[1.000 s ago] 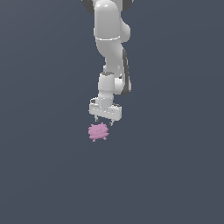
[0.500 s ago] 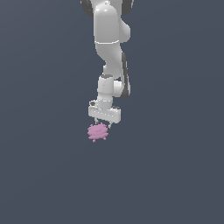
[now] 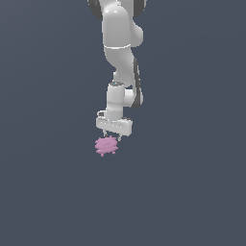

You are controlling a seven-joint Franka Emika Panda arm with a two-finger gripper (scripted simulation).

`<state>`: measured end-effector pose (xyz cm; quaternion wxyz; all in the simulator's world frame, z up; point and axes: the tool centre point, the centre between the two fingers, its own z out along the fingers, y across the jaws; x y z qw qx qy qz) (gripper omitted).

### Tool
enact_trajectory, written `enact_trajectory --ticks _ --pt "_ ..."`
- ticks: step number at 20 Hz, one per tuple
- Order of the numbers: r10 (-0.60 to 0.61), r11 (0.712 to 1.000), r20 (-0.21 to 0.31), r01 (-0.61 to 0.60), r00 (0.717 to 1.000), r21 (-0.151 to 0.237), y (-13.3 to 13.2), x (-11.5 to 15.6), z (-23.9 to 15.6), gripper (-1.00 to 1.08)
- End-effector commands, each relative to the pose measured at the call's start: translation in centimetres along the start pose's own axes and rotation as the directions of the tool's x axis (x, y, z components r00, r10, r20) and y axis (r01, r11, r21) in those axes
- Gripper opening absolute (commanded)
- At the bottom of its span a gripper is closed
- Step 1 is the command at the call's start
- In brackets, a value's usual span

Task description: Pick up the object and move it to a goal position.

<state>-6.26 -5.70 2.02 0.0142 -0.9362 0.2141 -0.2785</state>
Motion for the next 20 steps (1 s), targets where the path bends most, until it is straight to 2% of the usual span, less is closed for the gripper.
enact_trajectory --ticks 1,10,20 --pt "-0.001 1.000 0.000 0.001 1.000 0.001 -0.1 0.0 0.0 -1.00" --pt "-0.001 1.000 0.005 0.001 1.000 0.002 -0.7 2.0 -1.3 -1.00" --pt "-0.003 1.000 0.017 0.003 1.000 0.003 -2.3 7.2 -4.6 -1.00"
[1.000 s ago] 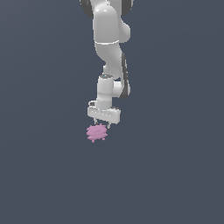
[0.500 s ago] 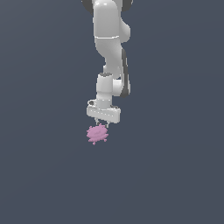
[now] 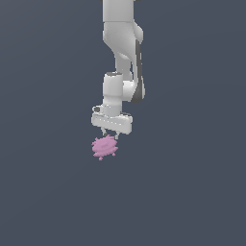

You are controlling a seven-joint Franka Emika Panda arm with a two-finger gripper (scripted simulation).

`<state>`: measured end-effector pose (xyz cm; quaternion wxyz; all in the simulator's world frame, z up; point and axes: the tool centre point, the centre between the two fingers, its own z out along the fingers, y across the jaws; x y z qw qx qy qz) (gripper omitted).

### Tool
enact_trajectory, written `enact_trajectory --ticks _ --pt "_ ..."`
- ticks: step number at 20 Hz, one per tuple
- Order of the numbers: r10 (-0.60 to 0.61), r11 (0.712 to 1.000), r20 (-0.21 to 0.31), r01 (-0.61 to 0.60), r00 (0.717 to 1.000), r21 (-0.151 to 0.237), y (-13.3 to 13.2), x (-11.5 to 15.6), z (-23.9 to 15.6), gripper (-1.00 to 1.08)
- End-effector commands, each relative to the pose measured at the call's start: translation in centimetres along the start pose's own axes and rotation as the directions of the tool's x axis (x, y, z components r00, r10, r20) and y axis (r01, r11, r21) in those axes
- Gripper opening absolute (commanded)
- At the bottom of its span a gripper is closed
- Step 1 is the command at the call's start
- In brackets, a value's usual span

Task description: Pick up the object and move it to a goal position.

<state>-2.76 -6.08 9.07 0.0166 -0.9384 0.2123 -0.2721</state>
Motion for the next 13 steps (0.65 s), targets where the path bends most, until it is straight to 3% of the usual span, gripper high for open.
enact_trajectory --ticks 1,13 --pt "0.000 1.000 0.004 0.000 1.000 0.000 -0.4 1.3 -0.8 -1.00" --pt "-0.002 1.000 0.009 0.002 1.000 -0.001 -1.2 3.9 -2.2 -1.00"
